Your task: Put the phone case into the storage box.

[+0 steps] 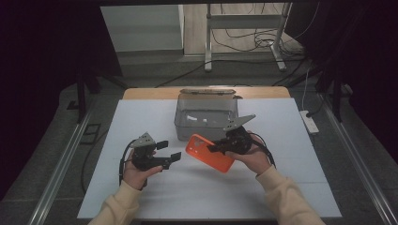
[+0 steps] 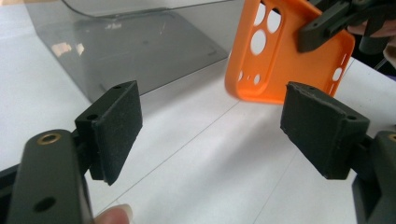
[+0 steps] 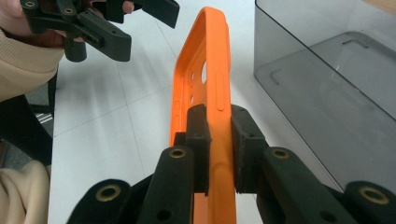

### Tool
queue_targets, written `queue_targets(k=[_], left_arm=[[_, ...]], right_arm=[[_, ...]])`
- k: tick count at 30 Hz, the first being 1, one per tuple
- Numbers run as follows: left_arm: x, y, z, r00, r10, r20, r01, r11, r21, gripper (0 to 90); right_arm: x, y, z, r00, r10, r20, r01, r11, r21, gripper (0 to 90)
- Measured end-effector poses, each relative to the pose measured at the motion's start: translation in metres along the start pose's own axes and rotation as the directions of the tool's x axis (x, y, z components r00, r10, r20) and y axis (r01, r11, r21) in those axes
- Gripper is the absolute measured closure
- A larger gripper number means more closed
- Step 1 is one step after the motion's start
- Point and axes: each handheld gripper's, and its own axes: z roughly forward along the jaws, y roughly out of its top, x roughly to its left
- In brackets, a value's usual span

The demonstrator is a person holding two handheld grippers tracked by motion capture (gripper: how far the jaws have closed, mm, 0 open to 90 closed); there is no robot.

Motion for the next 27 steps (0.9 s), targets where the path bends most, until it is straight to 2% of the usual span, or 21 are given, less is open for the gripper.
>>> queue_targets(k=[22, 27], left_arm=[[0.004, -0.032, -0.022, 0.9975, 0.014, -0.070, -0.011, 0.9993, 0.034, 20.5], [0.002, -0.039, -0.026, 0.9935, 0.026, -0.110, -0.022, 0.9991, 0.036, 20.6]], right_arm=[[0.000, 0.000, -0.003, 0.9997, -0.010, 0.024, 0.010, 1.000, 0.003, 79.2], [0.000, 0.000, -0.005, 0.9995, -0.012, 0.029, 0.012, 1.000, 0.002, 79.2]])
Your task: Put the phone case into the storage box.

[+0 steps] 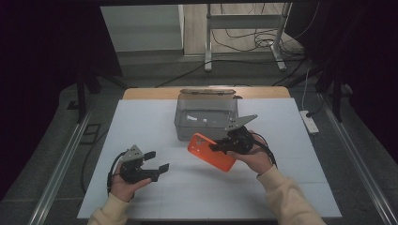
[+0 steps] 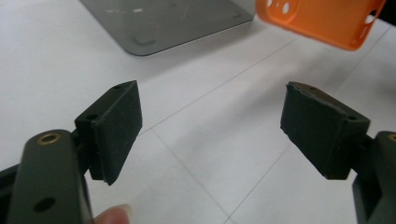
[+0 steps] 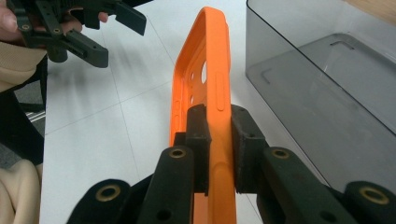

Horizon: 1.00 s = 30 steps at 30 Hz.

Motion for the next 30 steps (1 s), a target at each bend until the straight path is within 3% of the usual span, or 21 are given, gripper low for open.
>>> queue_targets(k=[16, 30], left_arm=[[0.001, -0.001, 0.001, 1.0000, 0.000, -0.006, 0.000, 1.0000, 0.008, 20.4], [0.002, -0.002, 0.001, 0.9999, -0.007, 0.011, 0.007, 0.9998, 0.018, 20.0]], right_arm=[[0.008, 0.007, -0.006, 0.9996, -0.027, 0.005, 0.027, 0.999, -0.017, 79.2], [0.007, 0.011, -0.018, 0.9978, -0.019, 0.064, 0.019, 1.000, -0.010, 79.3]])
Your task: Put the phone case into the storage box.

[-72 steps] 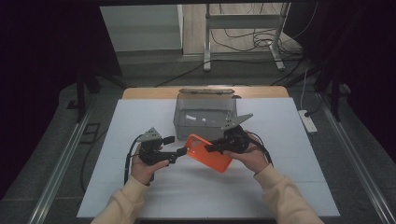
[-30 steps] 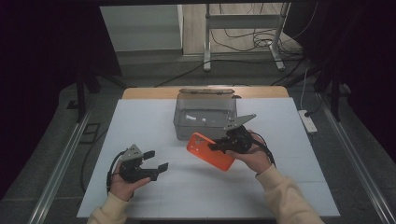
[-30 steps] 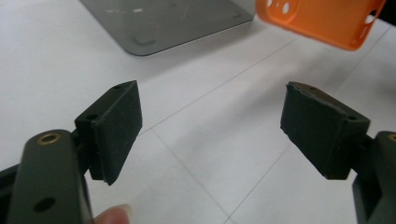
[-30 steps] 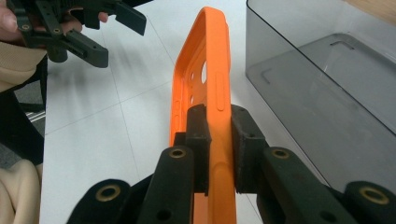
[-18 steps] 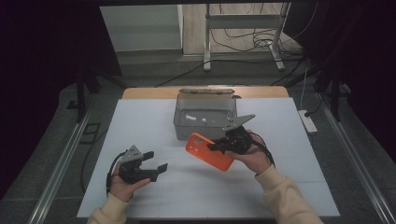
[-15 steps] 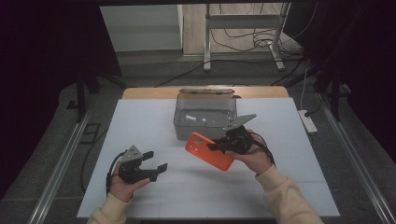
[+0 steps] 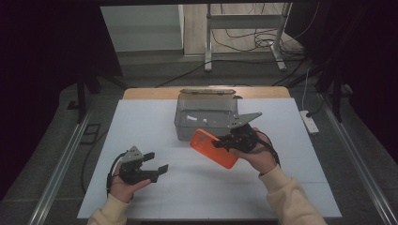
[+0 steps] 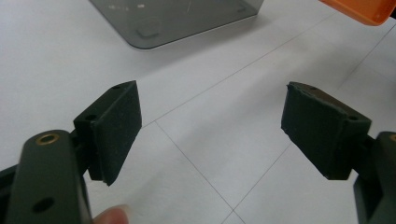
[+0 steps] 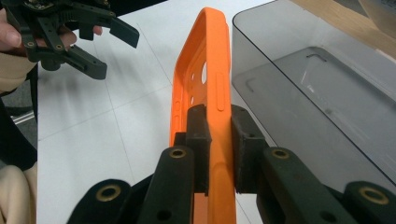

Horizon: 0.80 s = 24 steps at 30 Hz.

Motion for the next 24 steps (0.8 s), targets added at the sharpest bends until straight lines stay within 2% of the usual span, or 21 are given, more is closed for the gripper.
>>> queue_targets(k=[10, 17, 24], left_arm=[[0.001, 0.000, 0.000, 1.0000, -0.001, 0.000, 0.001, 1.0000, -0.001, 20.0], [0.001, 0.000, 0.000, 1.0000, -0.001, 0.003, 0.001, 1.0000, -0.001, 19.9], [0.001, 0.000, 0.001, 1.0000, -0.001, 0.002, 0.001, 1.0000, 0.000, 19.9]], right_arm=[[0.001, 0.004, -0.006, 0.9998, 0.003, 0.022, -0.002, 1.000, -0.016, 79.3], [0.000, 0.008, -0.009, 0.9985, 0.038, 0.040, -0.038, 0.999, -0.005, 79.4], [0.001, 0.011, -0.012, 0.9949, 0.037, 0.094, -0.038, 0.999, 0.008, 79.4]])
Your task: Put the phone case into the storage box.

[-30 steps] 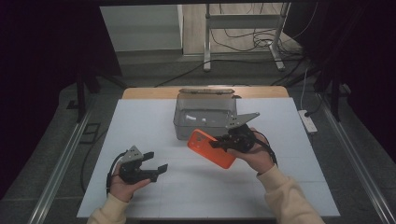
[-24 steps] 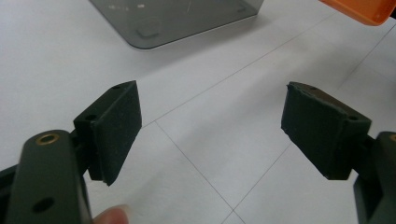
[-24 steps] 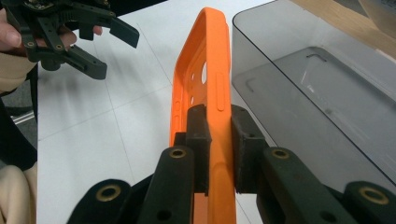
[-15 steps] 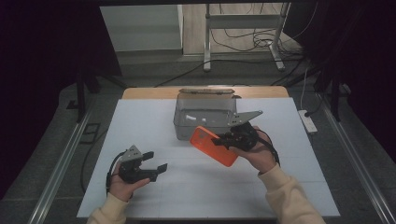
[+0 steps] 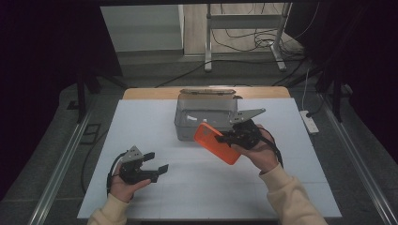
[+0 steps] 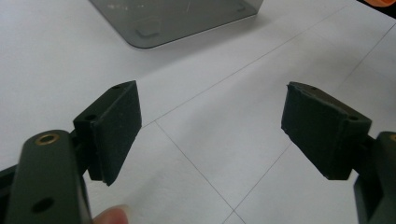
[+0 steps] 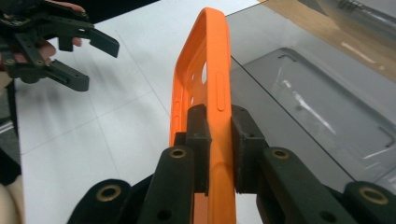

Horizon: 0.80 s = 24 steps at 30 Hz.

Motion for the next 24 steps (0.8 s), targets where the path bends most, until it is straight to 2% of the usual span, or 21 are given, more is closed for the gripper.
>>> queue_targets(k=[17, 24], left_arm=[[-0.0003, 0.0000, 0.0005, 1.0000, 0.000, 0.000, 0.000, 1.0000, 0.001, 19.9], [-0.0008, 0.0000, 0.0009, 1.0000, 0.002, -0.002, -0.002, 1.0000, 0.002, 19.9]], right_arm=[[0.0001, 0.0060, -0.0059, 0.9983, 0.013, 0.057, -0.012, 1.000, -0.020, 79.3], [-0.0013, 0.0096, -0.0096, 0.9948, 0.029, 0.097, -0.026, 0.999, -0.028, 79.3]])
